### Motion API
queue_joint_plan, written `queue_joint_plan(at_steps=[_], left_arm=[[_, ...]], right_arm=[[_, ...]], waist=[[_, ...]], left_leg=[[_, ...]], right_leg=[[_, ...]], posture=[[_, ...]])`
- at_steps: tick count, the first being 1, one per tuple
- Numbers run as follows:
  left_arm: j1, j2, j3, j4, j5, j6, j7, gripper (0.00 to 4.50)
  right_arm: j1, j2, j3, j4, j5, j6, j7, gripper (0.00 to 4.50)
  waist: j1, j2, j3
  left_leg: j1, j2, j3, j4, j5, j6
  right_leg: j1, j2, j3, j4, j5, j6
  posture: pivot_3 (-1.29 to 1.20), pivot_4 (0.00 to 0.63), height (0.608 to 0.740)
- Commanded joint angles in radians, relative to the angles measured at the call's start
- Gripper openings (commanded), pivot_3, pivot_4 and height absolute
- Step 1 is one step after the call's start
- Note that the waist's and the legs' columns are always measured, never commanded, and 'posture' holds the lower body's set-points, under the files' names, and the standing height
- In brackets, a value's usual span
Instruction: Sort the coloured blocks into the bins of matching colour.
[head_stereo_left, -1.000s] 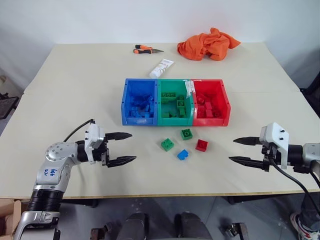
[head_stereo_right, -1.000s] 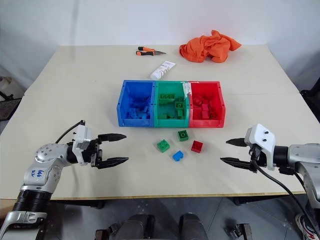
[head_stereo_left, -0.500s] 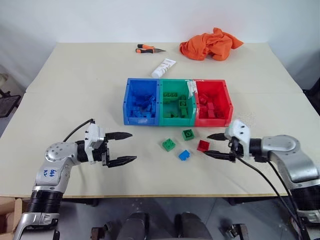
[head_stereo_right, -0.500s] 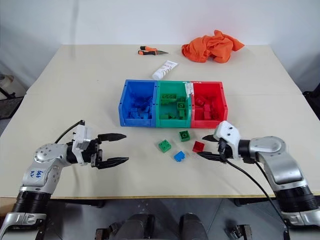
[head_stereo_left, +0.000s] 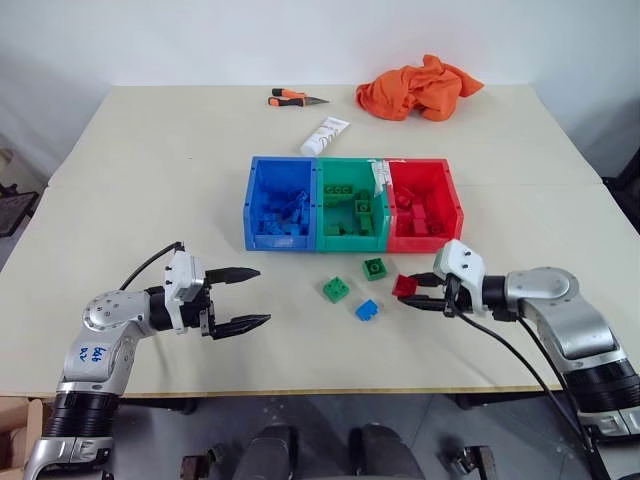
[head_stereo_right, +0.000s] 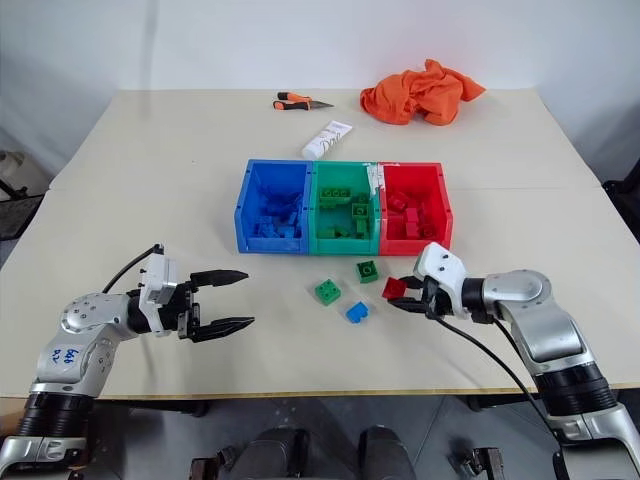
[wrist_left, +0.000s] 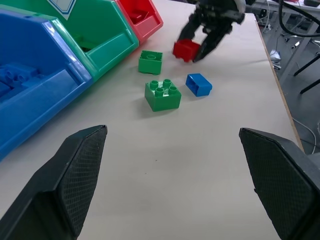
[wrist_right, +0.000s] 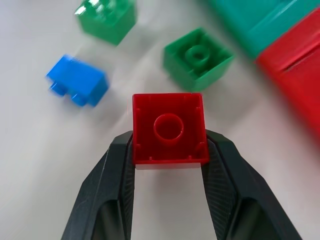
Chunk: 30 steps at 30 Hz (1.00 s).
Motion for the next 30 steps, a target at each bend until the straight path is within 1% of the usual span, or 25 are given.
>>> queue_joint_plan(at_steps=[1, 5, 9, 11, 12, 13, 14, 18, 21, 25, 30], left_arm=[[-0.013, 0.001, 0.011, -0.030, -0.014, -0.004, 0.002, 4.50], [-0.022, -0.005, 0.004, -0.021, -0.010, -0.009, 0.001, 4.50], [-0.026, -0.010, 0.000, -0.019, -0.008, -0.010, 0.002, 4.50], [-0.028, -0.012, -0.001, -0.019, -0.006, -0.010, 0.003, 4.50], [-0.028, -0.013, -0.001, -0.018, -0.006, -0.011, 0.003, 4.50], [-0.027, -0.013, 0.000, -0.018, -0.008, -0.011, 0.002, 4.50], [-0.025, -0.012, 0.001, -0.019, -0.009, -0.012, 0.001, 4.50], [-0.024, -0.013, 0.000, -0.016, -0.008, -0.013, -0.004, 4.50], [-0.028, -0.013, -0.001, -0.011, -0.008, -0.015, -0.008, 4.50], [-0.037, -0.014, -0.004, 0.002, -0.006, -0.020, -0.015, 4.50], [-0.046, -0.012, -0.006, 0.016, -0.005, -0.022, -0.022, 4.50]], right_arm=[[-0.102, 0.005, -0.080, 0.030, 0.018, -0.016, -0.057, 1.46], [-0.239, 0.025, -0.091, 0.178, -0.010, -0.046, -0.105, 1.46], [-0.314, 0.030, -0.065, 0.309, -0.077, -0.103, -0.141, 1.46], [-0.337, 0.038, -0.060, 0.349, -0.089, -0.131, -0.141, 2.19], [-0.340, 0.042, -0.060, 0.348, -0.086, -0.152, -0.131, 2.45], [-0.341, 0.048, -0.065, 0.340, -0.079, -0.168, -0.126, 2.79], [-0.329, 0.046, -0.071, 0.312, -0.062, -0.176, -0.106, 3.11], [-0.266, 0.015, -0.090, 0.212, -0.026, -0.152, -0.060, 3.11], [-0.192, -0.025, -0.109, 0.099, 0.032, -0.105, 0.004, 3.11], [0.003, -0.138, -0.146, -0.081, 0.109, -0.076, 0.136, 3.11], [0.228, -0.274, -0.221, -0.138, 0.121, -0.106, 0.233, 3.11]], waist=[[0.000, 0.000, 0.000], [0.000, 0.000, 0.000], [0.002, 0.000, 0.000], [0.001, 0.000, 0.000], [0.000, 0.000, 0.000], [0.000, 0.000, 0.000], [0.000, 0.000, 0.000], [-0.001, 0.000, 0.000], [0.003, 0.000, 0.000], [0.011, 0.001, 0.000], [0.008, 0.001, 0.000]], left_leg=[[0.000, 0.000, 0.000, 0.000, 0.000, 0.000], [0.000, 0.000, 0.000, 0.000, 0.000, 0.000], [0.000, 0.000, 0.000, -0.001, 0.000, 0.000], [-0.001, 0.000, 0.000, -0.002, 0.000, 0.000], [-0.001, 0.000, 0.000, -0.002, 0.000, 0.000], [-0.002, 0.000, 0.000, -0.002, 0.000, 0.000], [-0.002, 0.000, 0.000, -0.002, 0.000, 0.000], [-0.002, 0.000, 0.000, -0.002, 0.000, 0.000], [-0.002, 0.000, 0.000, -0.002, 0.000, 0.000], [-0.003, 0.000, -0.004, -0.001, 0.000, 0.000], [-0.002, -0.001, -0.005, 0.000, 0.000, 0.000]], right_leg=[[0.000, 0.000, 0.000, 0.000, 0.000, 0.000], [0.000, 0.000, 0.000, 0.000, 0.000, 0.000], [-0.001, 0.000, -0.001, 0.000, 0.000, 0.000], [-0.001, 0.000, -0.001, 0.000, 0.000, 0.000], [-0.001, 0.000, -0.001, 0.000, 0.000, 0.000], [-0.001, 0.000, -0.001, 0.001, 0.000, 0.000], [-0.002, 0.000, -0.001, 0.001, 0.000, 0.000], [-0.003, 0.000, -0.001, 0.003, 0.000, 0.000], [-0.002, 0.000, -0.002, 0.003, 0.000, 0.000], [0.000, 0.000, -0.004, 0.001, 0.000, 0.000], [0.003, 0.000, -0.004, -0.004, 0.000, 0.000]], posture=[[0.00, 0.150, 0.740], [0.00, 0.150, 0.740], [0.00, 0.150, 0.740], [0.00, 0.150, 0.740], [0.00, 0.150, 0.740], [0.00, 0.150, 0.740], [0.00, 0.150, 0.740], [0.00, 0.150, 0.740], [0.00, 0.150, 0.740], [0.00, 0.150, 0.740], [0.00, 0.150, 0.740]])
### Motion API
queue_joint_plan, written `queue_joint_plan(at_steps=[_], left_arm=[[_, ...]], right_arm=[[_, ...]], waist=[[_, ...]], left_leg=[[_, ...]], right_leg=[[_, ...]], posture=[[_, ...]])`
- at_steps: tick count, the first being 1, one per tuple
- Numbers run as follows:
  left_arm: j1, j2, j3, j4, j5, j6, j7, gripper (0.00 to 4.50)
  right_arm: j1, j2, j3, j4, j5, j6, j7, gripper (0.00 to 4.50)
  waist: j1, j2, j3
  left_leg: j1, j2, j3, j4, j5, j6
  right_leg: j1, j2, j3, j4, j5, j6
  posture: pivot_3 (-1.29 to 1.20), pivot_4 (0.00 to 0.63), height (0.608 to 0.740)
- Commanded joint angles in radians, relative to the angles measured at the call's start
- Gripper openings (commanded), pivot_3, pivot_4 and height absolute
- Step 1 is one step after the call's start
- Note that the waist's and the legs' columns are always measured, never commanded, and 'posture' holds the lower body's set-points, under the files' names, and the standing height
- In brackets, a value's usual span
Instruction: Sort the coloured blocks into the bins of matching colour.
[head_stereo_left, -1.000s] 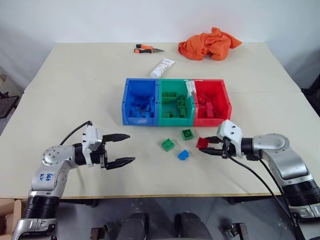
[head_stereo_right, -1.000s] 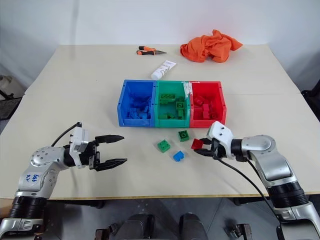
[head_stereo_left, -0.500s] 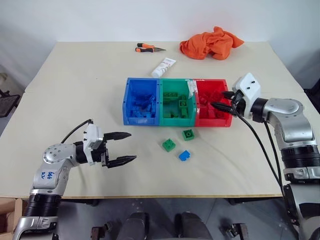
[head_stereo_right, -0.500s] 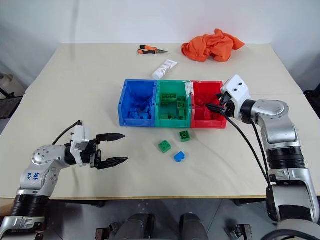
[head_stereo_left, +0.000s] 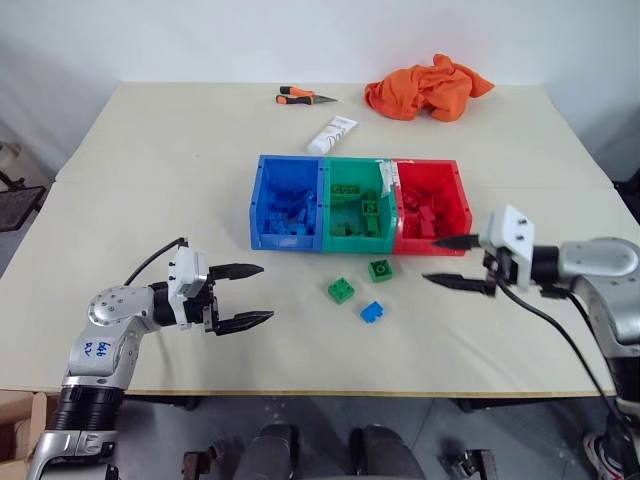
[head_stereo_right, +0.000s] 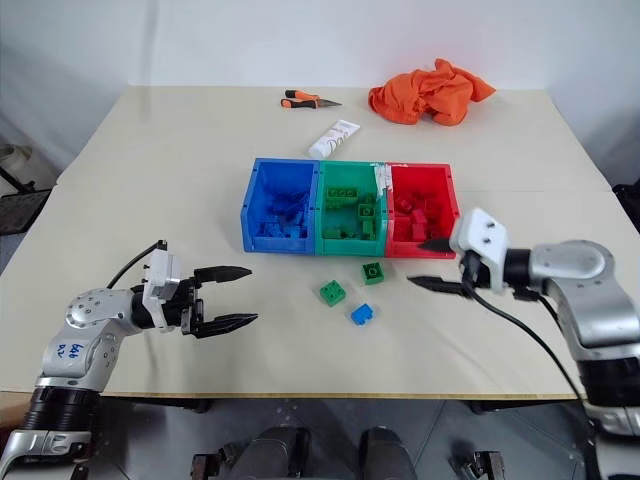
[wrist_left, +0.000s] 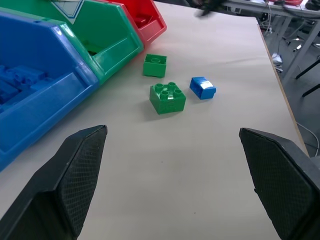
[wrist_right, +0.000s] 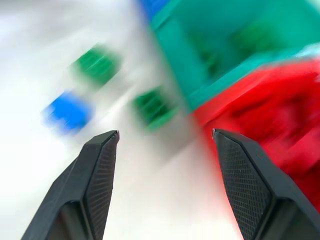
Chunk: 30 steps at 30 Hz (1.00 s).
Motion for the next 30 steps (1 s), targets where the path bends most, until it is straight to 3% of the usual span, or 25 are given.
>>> queue_joint_plan(at_steps=[1, 8, 20, 30], left_arm=[[-0.010, 0.002, 0.008, 0.000, -0.008, -0.015, -0.013, 4.50], [-0.004, 0.001, 0.009, -0.004, -0.009, -0.013, -0.013, 4.50], [0.019, 0.000, 0.019, -0.034, -0.014, -0.005, 0.008, 4.50], [0.069, 0.004, 0.039, -0.088, -0.021, 0.002, 0.043, 4.50]], right_arm=[[0.104, -0.087, -0.084, -0.037, 0.004, -0.036, 0.061, 3.11], [0.183, -0.124, -0.097, -0.039, -0.016, -0.072, 0.053, 3.11], [-0.103, 0.139, 0.226, -0.097, -0.058, 0.019, -0.031, 3.11], [-0.265, 0.303, 0.464, 0.168, -0.248, -0.125, 0.009, 3.11]], waist=[[0.000, 0.000, 0.000], [-0.007, 0.000, 0.000], [-0.005, 0.000, 0.000], [-0.006, 0.000, 0.000]], left_leg=[[0.000, 0.000, 0.000, 0.000, 0.000, 0.000], [0.002, 0.001, 0.001, 0.000, 0.000, 0.000], [0.001, 0.000, -0.001, 0.001, 0.001, -0.001], [0.001, 0.000, -0.002, 0.001, 0.001, -0.001]], right_leg=[[0.000, 0.000, 0.000, -0.001, 0.000, 0.000], [0.001, 0.001, 0.000, 0.001, 0.000, 0.000], [0.001, 0.000, 0.000, 0.001, 0.000, 0.000], [0.000, 0.000, -0.001, 0.002, 0.000, 0.000]], posture=[[0.00, 0.150, 0.740], [0.00, 0.150, 0.740], [0.00, 0.150, 0.740], [0.00, 0.150, 0.740]])
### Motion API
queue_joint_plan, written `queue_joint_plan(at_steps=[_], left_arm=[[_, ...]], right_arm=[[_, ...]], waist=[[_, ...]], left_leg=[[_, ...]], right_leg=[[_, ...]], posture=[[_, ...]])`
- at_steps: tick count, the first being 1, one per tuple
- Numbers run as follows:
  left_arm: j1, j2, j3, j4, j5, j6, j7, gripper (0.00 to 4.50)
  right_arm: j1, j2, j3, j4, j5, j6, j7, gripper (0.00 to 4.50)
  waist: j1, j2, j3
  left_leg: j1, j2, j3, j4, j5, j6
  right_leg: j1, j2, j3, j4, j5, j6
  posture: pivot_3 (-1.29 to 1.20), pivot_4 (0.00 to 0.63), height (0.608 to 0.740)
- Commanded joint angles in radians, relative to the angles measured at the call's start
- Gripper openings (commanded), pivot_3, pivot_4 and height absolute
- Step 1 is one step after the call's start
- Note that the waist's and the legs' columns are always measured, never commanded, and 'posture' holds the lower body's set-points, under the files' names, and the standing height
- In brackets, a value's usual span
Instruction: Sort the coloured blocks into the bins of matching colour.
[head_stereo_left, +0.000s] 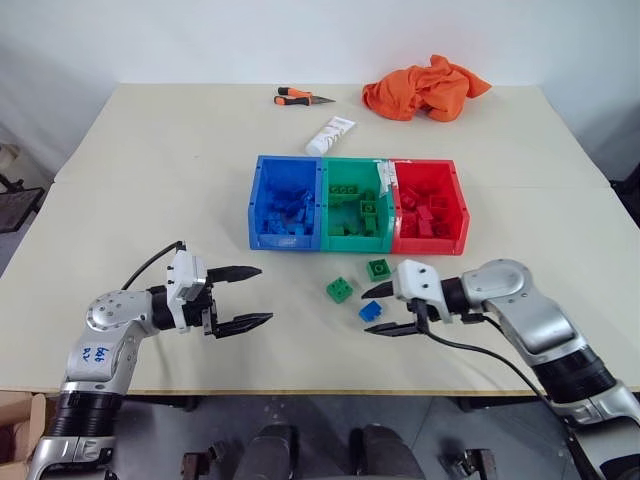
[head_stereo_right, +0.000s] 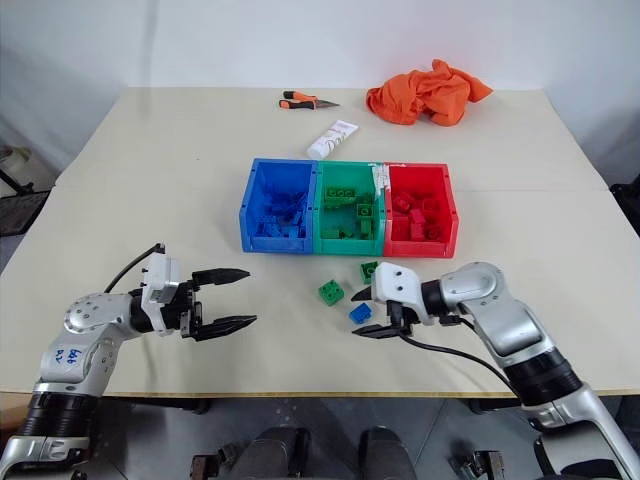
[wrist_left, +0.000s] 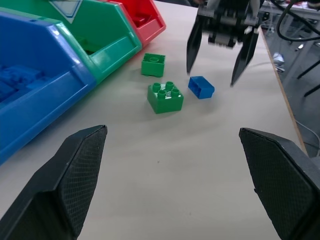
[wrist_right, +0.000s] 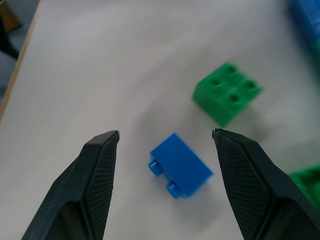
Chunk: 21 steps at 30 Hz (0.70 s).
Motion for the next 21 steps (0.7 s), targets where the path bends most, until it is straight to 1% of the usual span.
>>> queue_joint_plan(at_steps=[1, 2, 5, 6, 11, 13, 17, 21], left_arm=[[0.024, 0.005, 0.025, -0.061, -0.021, 0.001, 0.015, 4.50], [0.032, 0.006, 0.029, -0.068, -0.023, 0.003, 0.018, 4.50], [0.040, 0.008, 0.033, -0.077, -0.026, 0.006, 0.024, 4.50], [0.041, 0.008, 0.033, -0.077, -0.026, 0.007, 0.025, 4.50], [0.037, 0.005, 0.031, -0.077, -0.025, 0.007, 0.030, 4.50], [0.034, 0.004, 0.030, -0.074, -0.025, 0.006, 0.030, 4.50], [0.030, 0.003, 0.028, -0.070, -0.024, 0.004, 0.027, 4.50], [0.025, 0.003, 0.026, -0.066, -0.023, 0.003, 0.026, 4.50]], right_arm=[[-0.036, 0.037, 0.036, 0.065, -0.055, -0.049, -0.001, 2.73], [-0.038, 0.042, 0.032, 0.068, -0.047, -0.053, 0.008, 2.57], [-0.045, 0.052, 0.013, 0.060, -0.024, -0.041, 0.016, 1.58], [-0.047, 0.052, 0.007, 0.055, -0.018, -0.036, 0.018, 1.48], [-0.059, 0.050, -0.048, 0.010, 0.032, 0.005, 0.014, 1.48], [-0.082, 0.071, -0.080, -0.001, 0.051, 0.026, -0.017, 1.48], [-0.197, 0.175, -0.138, 0.014, 0.097, 0.079, -0.110, 1.48], [-0.315, 0.286, -0.147, 0.104, 0.084, 0.084, -0.192, 1.48]], waist=[[-0.001, 0.000, 0.000], [-0.001, 0.000, 0.000], [-0.003, 0.000, 0.000], [-0.003, 0.000, 0.000], [0.000, 0.000, 0.000], [-0.002, 0.000, 0.000], [-0.011, 0.000, 0.000], [-0.023, 0.000, 0.000]], left_leg=[[0.000, 0.000, 0.000, 0.000, 0.000, 0.000], [0.000, 0.000, 0.000, 0.000, 0.000, 0.000], [0.001, 0.001, 0.000, 0.000, 0.000, -0.001], [0.001, 0.001, 0.000, 0.000, 0.000, -0.001], [0.001, 0.000, -0.001, 0.000, 0.000, -0.001], [0.001, 0.000, -0.001, 0.000, 0.000, -0.001], [0.001, 0.000, -0.001, 0.000, 0.001, -0.001], [0.001, 0.000, -0.002, -0.001, 0.001, -0.002]], right_leg=[[0.000, 0.000, 0.000, 0.000, 0.000, 0.000], [0.000, 0.000, 0.000, 0.001, 0.000, 0.000], [0.000, 0.000, -0.001, 0.001, 0.000, 0.000], [0.000, 0.000, -0.001, 0.002, 0.000, 0.000], [0.000, 0.000, -0.001, 0.002, 0.000, 0.000], [0.000, 0.000, -0.001, 0.001, 0.000, 0.000], [-0.001, 0.000, -0.001, 0.002, 0.000, 0.000], [-0.002, 0.000, -0.001, 0.005, 0.000, 0.000]], posture=[[0.00, 0.150, 0.740], [0.00, 0.150, 0.740], [0.00, 0.150, 0.740], [0.00, 0.150, 0.740], [0.00, 0.150, 0.740], [0.00, 0.150, 0.740], [0.00, 0.150, 0.740], [0.00, 0.150, 0.740]])
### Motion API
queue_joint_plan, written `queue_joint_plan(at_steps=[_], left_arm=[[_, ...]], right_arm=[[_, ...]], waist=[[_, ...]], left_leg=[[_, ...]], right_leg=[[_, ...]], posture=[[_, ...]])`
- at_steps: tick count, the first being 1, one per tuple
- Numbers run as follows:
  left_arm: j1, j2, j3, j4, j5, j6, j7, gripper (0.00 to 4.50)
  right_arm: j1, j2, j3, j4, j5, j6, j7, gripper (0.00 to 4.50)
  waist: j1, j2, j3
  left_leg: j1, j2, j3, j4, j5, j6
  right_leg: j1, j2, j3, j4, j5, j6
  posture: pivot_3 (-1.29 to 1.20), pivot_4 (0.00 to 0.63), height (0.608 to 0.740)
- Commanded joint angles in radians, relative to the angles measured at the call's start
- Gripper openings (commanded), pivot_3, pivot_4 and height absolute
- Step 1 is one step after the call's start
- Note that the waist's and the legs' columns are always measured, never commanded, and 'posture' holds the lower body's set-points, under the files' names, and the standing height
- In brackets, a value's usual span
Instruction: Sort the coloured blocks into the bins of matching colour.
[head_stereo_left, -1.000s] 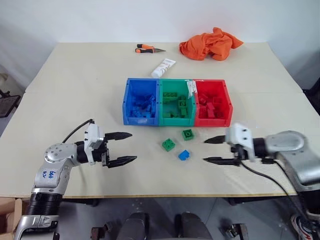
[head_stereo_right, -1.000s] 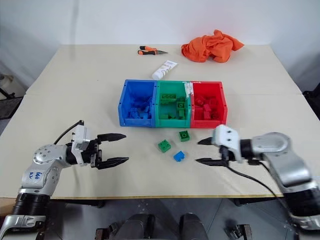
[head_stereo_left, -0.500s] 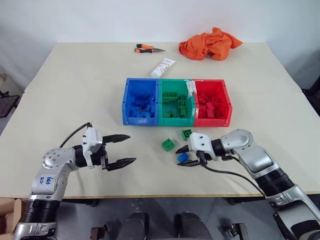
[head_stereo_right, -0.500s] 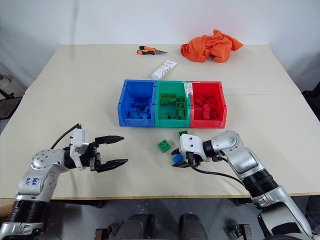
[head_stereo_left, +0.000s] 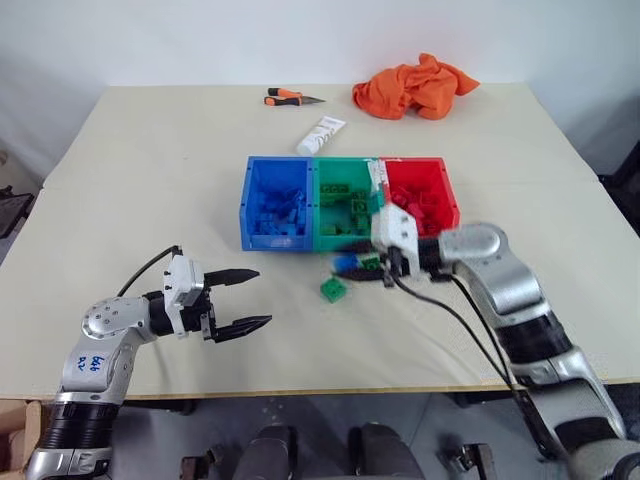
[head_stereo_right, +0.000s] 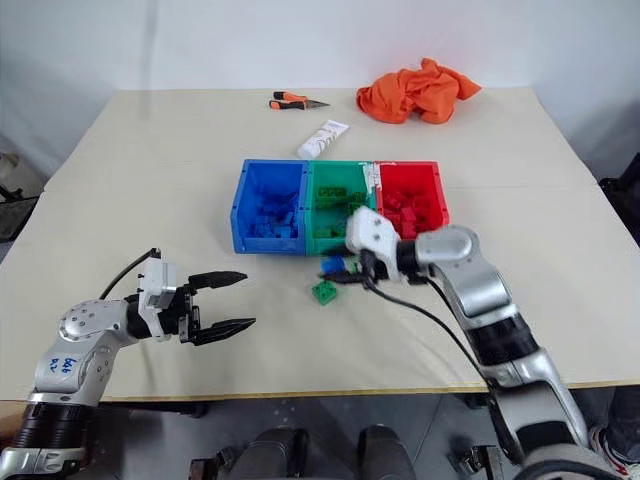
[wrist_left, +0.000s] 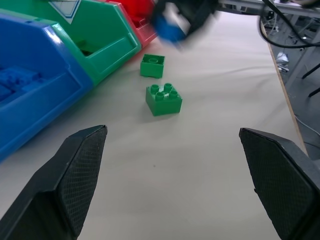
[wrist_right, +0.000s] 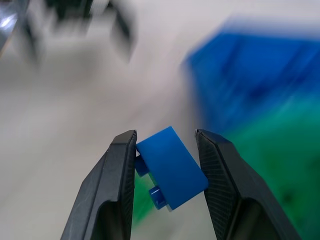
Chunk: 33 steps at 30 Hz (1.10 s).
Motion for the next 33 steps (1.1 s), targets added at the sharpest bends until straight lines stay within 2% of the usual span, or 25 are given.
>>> queue_joint_plan(at_steps=[1, 11, 13, 16, 19, 24, 30, 33], left_arm=[[-0.010, 0.002, 0.011, -0.017, -0.017, -0.004, -0.001, 4.50], [0.004, -0.002, 0.020, -0.033, -0.017, -0.014, 0.011, 4.50], [0.013, 0.000, 0.022, -0.043, -0.018, -0.014, 0.015, 4.50], [0.021, 0.001, 0.025, -0.052, -0.021, -0.012, 0.021, 4.50], [0.031, 0.004, 0.027, -0.059, -0.023, -0.011, 0.022, 4.50], [0.021, 0.003, 0.017, -0.046, -0.023, -0.008, 0.016, 4.50], [-0.033, -0.006, -0.007, 0.005, -0.016, -0.013, -0.001, 4.50], [-0.049, -0.007, -0.015, 0.026, -0.012, -0.018, -0.012, 4.50]], right_arm=[[-0.089, 0.087, -0.026, 0.088, 0.001, -0.015, -0.082, 1.48], [-0.327, 0.330, -0.014, 0.576, -0.119, -0.237, -0.248, 1.48], [-0.378, 0.372, -0.022, 0.688, -0.147, -0.291, -0.309, 2.25], [-0.414, 0.393, -0.040, 0.765, -0.161, -0.347, -0.350, 3.15], [-0.384, 0.374, -0.055, 0.717, -0.137, -0.414, -0.289, 3.15], [-0.264, 0.280, -0.057, 0.530, -0.100, -0.354, -0.153, 3.15], [-0.010, 0.061, -0.091, 0.100, 0.055, -0.163, 0.040, 3.15], [0.092, -0.028, -0.134, -0.027, 0.117, -0.101, 0.066, 3.15]], waist=[[-0.003, 0.000, 0.000], [-0.011, 0.000, 0.000], [-0.019, 0.000, 0.000], [-0.030, 0.000, 0.000], [-0.030, 0.000, 0.000], [-0.027, 0.000, 0.000], [-0.015, 0.000, 0.000], [-0.008, 0.000, 0.000]], left_leg=[[0.000, 0.000, 0.000, 0.000, 0.000, 0.000], [-0.001, -0.001, 0.001, -0.003, 0.000, -0.001], [-0.001, -0.001, 0.001, -0.003, 0.000, -0.001], [-0.001, -0.001, 0.001, -0.004, 0.001, -0.002], [-0.001, -0.001, 0.000, -0.004, 0.001, -0.002], [-0.001, -0.001, -0.001, -0.004, 0.001, -0.002], [-0.002, -0.001, 0.000, -0.003, 0.001, -0.002], [-0.003, 0.000, 0.001, -0.004, 0.001, -0.002]], right_leg=[[0.000, 0.000, 0.000, 0.000, 0.000, 0.000], [-0.006, 0.000, 0.000, 0.006, 0.000, 0.000], [-0.007, 0.000, 0.000, 0.007, 0.000, 0.000], [-0.008, 0.000, 0.000, 0.008, 0.000, 0.000], [-0.008, 0.000, 0.000, 0.010, 0.000, 0.000], [-0.008, 0.000, 0.000, 0.012, 0.000, 0.000], [-0.008, 0.000, 0.000, 0.009, 0.000, 0.000], [-0.007, 0.000, 0.000, 0.005, 0.000, 0.000]], posture=[[0.00, 0.150, 0.740], [0.00, 0.150, 0.740], [0.00, 0.150, 0.740], [0.00, 0.150, 0.740], [0.00, 0.150, 0.740], [0.00, 0.150, 0.740], [0.00, 0.150, 0.740], [0.00, 0.150, 0.740]])
